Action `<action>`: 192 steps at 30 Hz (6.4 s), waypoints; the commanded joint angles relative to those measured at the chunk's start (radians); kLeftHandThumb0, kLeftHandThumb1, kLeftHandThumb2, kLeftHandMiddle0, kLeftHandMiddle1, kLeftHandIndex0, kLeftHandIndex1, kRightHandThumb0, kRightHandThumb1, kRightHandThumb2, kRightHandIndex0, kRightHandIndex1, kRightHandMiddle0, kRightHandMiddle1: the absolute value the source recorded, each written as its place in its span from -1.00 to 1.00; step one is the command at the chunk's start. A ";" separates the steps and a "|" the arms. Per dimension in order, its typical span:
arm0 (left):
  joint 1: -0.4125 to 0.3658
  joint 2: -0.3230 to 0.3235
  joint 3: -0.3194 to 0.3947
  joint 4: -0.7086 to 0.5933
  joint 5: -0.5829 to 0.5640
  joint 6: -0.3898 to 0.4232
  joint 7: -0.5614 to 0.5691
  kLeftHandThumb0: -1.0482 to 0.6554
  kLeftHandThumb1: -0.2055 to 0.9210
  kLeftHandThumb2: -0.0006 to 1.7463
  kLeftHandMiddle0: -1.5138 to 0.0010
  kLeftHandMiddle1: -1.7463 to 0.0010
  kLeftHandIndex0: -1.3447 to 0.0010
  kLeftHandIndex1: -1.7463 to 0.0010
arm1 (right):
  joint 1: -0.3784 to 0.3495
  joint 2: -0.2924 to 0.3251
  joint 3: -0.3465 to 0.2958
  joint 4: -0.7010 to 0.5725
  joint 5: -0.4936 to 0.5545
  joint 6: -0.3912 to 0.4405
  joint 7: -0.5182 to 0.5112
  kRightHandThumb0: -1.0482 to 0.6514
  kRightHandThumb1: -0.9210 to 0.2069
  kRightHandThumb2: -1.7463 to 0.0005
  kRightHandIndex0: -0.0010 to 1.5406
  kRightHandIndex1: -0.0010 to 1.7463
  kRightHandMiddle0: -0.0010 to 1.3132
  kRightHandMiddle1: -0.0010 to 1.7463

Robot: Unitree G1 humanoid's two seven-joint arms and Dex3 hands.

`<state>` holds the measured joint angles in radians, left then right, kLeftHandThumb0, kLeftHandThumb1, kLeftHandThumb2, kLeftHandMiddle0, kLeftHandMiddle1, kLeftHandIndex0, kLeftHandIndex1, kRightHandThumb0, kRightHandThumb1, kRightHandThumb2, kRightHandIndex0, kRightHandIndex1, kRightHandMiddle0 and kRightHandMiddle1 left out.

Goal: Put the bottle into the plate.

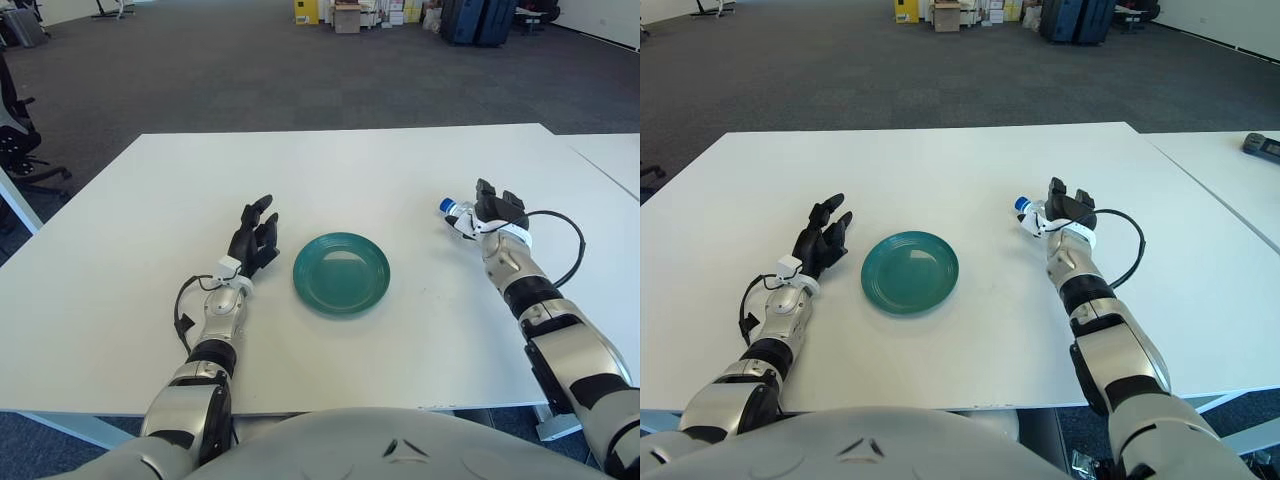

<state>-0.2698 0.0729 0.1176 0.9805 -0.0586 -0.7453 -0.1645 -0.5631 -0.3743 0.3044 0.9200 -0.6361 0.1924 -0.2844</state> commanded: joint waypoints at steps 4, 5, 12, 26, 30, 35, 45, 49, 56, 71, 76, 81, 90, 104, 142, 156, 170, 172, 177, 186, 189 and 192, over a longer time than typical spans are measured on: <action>0.020 -0.006 0.003 -0.004 -0.012 -0.012 -0.014 -0.59 1.00 -0.11 0.38 0.99 1.00 0.13 | -0.019 0.022 -0.001 0.025 0.025 -0.025 -0.009 -1.00 -1.00 0.30 -1.00 -1.00 -1.00 -1.00; 0.020 -0.007 0.003 -0.004 -0.013 -0.012 -0.015 -0.59 1.00 -0.11 0.38 0.99 1.00 0.12 | -0.019 0.023 -0.001 0.028 0.026 -0.027 -0.010 -1.00 -1.00 0.30 -1.00 -1.00 -1.00 -1.00; 0.022 -0.009 0.001 -0.007 -0.015 -0.012 -0.017 -0.60 1.00 -0.11 0.37 0.98 1.00 0.11 | -0.027 0.028 0.004 0.053 0.026 -0.032 -0.009 -1.00 -1.00 0.29 -1.00 -1.00 -1.00 -1.00; 0.029 -0.009 0.001 -0.018 -0.014 -0.009 -0.014 -0.63 1.00 -0.08 0.35 0.98 0.99 0.08 | -0.027 0.049 0.002 0.098 0.037 -0.068 -0.036 -1.00 -1.00 0.34 -0.80 -0.92 -0.92 -0.96; 0.029 -0.008 0.000 -0.020 -0.012 -0.006 -0.013 -0.64 1.00 -0.07 0.36 0.98 0.99 0.07 | -0.029 0.049 0.008 0.114 0.031 -0.085 -0.054 -0.93 -1.00 0.54 -0.65 -0.70 -0.98 -0.42; 0.030 -0.008 0.002 -0.023 -0.015 -0.003 -0.015 -0.65 1.00 -0.07 0.36 0.99 0.98 0.06 | -0.038 0.048 0.018 0.132 0.025 -0.088 -0.058 -0.61 -0.93 0.80 -0.51 0.12 -0.97 0.28; 0.030 -0.014 0.006 -0.035 -0.022 0.006 -0.008 -0.66 1.00 -0.04 0.34 0.98 0.97 0.05 | -0.065 0.045 0.057 0.167 -0.007 -0.062 -0.077 0.20 -0.18 -0.02 -0.24 0.69 -0.51 0.95; 0.029 -0.017 0.008 -0.042 -0.024 0.014 -0.007 -0.66 1.00 -0.02 0.33 0.98 0.96 0.04 | -0.080 0.051 0.052 0.185 0.003 -0.047 -0.091 0.22 0.17 -0.40 -0.05 0.55 -0.15 0.99; 0.031 -0.018 0.011 -0.052 -0.028 0.014 -0.012 -0.69 1.00 0.00 0.32 0.98 0.96 0.04 | -0.097 0.061 0.040 0.204 0.022 -0.029 -0.098 0.23 0.38 -0.58 0.08 0.56 -0.06 1.00; 0.035 -0.019 0.015 -0.071 -0.017 0.008 0.000 -0.71 1.00 0.02 0.34 0.99 0.99 0.05 | -0.111 0.037 0.076 0.203 0.002 -0.040 -0.055 0.23 0.36 -0.61 0.10 0.67 -0.20 1.00; 0.036 -0.020 0.016 -0.077 -0.019 0.011 0.000 -0.71 1.00 0.04 0.32 0.99 0.98 0.04 | -0.110 0.033 0.076 0.197 0.010 -0.046 -0.054 0.23 0.38 -0.62 0.08 0.67 -0.15 1.00; 0.036 -0.020 0.017 -0.079 -0.020 0.014 0.001 -0.72 1.00 0.06 0.32 0.98 0.97 0.04 | -0.110 0.031 0.072 0.190 0.016 -0.052 -0.062 0.23 0.41 -0.65 0.05 0.67 -0.07 1.00; 0.035 -0.020 0.019 -0.088 -0.025 0.021 -0.003 -0.74 1.00 0.09 0.30 0.98 0.93 0.03 | -0.106 0.032 0.038 0.143 0.039 -0.068 -0.145 0.23 0.57 -0.76 0.10 0.67 0.07 1.00; 0.038 -0.018 0.018 -0.100 -0.017 0.040 0.004 -0.74 1.00 0.11 0.29 0.98 0.92 0.03 | 0.087 0.009 -0.134 -0.397 0.157 -0.144 -0.125 0.23 0.61 -0.85 0.12 0.83 -0.03 1.00; 0.025 -0.028 0.020 -0.072 -0.013 0.025 0.013 -0.72 1.00 0.06 0.24 0.97 0.91 0.03 | 0.276 0.262 -0.043 -0.788 0.134 -0.219 -0.044 0.23 0.51 -0.83 0.02 0.97 -0.12 1.00; 0.022 -0.034 0.019 -0.063 -0.013 0.021 0.010 -0.71 1.00 0.04 0.22 0.97 0.91 0.04 | 0.299 0.294 0.070 -0.755 0.070 -0.246 0.007 0.23 0.52 -0.82 0.06 0.92 -0.11 1.00; 0.029 -0.043 0.021 -0.071 -0.023 0.030 0.003 -0.70 1.00 0.04 0.28 1.00 0.95 0.05 | 0.314 0.314 0.127 -0.777 0.054 -0.215 0.088 0.23 0.57 -0.85 0.10 0.89 -0.08 1.00; 0.030 -0.043 0.020 -0.071 -0.022 0.027 0.004 -0.70 1.00 0.04 0.28 1.00 0.95 0.05 | 0.315 0.314 0.130 -0.777 0.055 -0.213 0.100 0.23 0.58 -0.85 0.10 0.90 -0.08 1.00; 0.030 -0.043 0.020 -0.070 -0.019 0.018 0.007 -0.71 1.00 0.04 0.29 1.00 0.94 0.04 | 0.317 0.315 0.133 -0.776 0.049 -0.208 0.111 0.23 0.57 -0.85 0.10 0.90 -0.08 1.00; 0.033 -0.042 0.019 -0.071 -0.013 0.012 0.014 -0.72 1.00 0.05 0.28 0.99 0.94 0.04 | 0.321 0.311 0.134 -0.772 0.041 -0.207 0.114 0.23 0.57 -0.85 0.10 0.90 -0.08 1.00; 0.033 -0.042 0.020 -0.072 -0.014 0.014 0.014 -0.72 1.00 0.05 0.28 1.00 0.95 0.04 | 0.322 0.309 0.134 -0.773 0.045 -0.208 0.124 0.23 0.58 -0.85 0.10 0.90 -0.08 1.00; 0.034 -0.042 0.020 -0.072 -0.013 0.015 0.016 -0.71 1.00 0.05 0.28 1.00 0.95 0.04 | 0.320 0.295 0.135 -0.769 0.066 -0.232 0.158 0.23 0.54 -0.81 0.08 0.85 -0.08 1.00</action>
<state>-0.2416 0.0353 0.1369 0.9042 -0.0732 -0.7207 -0.1623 -0.2220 -0.0695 0.4442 0.1666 -0.5778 -0.0168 -0.1465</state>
